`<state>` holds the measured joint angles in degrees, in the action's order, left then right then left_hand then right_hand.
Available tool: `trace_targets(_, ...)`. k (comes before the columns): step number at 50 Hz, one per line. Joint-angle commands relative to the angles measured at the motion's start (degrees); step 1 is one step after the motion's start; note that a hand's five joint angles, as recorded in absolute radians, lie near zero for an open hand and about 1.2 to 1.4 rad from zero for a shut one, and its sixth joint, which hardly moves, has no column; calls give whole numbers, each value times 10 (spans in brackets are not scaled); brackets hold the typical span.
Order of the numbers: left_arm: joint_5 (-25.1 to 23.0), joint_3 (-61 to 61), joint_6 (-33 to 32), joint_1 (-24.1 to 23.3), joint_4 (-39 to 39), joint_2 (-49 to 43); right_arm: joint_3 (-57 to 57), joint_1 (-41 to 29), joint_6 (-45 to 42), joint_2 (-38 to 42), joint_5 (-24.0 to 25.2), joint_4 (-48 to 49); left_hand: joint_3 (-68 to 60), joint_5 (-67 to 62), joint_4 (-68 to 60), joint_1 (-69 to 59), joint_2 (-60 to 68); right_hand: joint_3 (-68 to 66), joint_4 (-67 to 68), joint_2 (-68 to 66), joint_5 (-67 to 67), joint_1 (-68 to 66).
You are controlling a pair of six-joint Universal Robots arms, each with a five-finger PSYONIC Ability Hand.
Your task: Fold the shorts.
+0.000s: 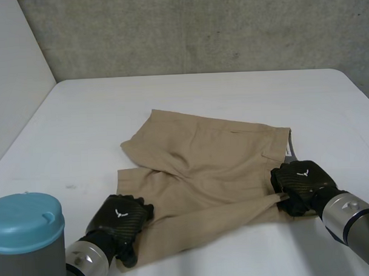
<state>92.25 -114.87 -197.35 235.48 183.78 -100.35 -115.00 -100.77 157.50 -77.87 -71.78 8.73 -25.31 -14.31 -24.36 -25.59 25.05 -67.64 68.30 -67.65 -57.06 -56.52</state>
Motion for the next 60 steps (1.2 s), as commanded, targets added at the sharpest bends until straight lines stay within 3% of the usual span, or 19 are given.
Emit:
trace_targets(1,0,-7,1,-7,-5,48,-1,-1,0,0,1,1,-31,-41,-40,-28,33,-124,117,-123,-129,-235)
trace_targets(10,-2,-37,3,-20,-18,61,-2,-1,0,1,1,1,-116,-126,-126,-114,119,-124,117,-123,-129,-235)
trace_targets(18,-2,-52,2,-32,-18,55,-2,-1,0,1,1,1,-117,-126,-126,-114,119,-124,117,-123,-129,-235)
trace_targets(37,7,-26,1,-25,43,-40,-5,-2,0,1,1,1,-130,-140,-139,-127,132,-124,117,-123,-129,-235)
trace_targets(43,52,-19,1,-26,76,-49,-5,-2,0,1,1,1,-246,-256,-255,-243,248,-124,117,-123,-129,-235)
trace_targets(53,58,-14,-6,-25,100,-51,-8,-3,-1,0,2,1,-347,-357,-356,-344,349,-124,117,-123,-129,-235)
trace_targets(58,59,-11,-7,-26,98,-46,-7,-2,-4,0,2,1,-547,-556,-556,-544,549,-124,117,-123,-129,-235)
trace_targets(60,60,-8,-7,-27,97,-42,-7,-3,-9,-1,2,1,-547,-557,-556,-544,549,-124,117,-123,-129,-235)
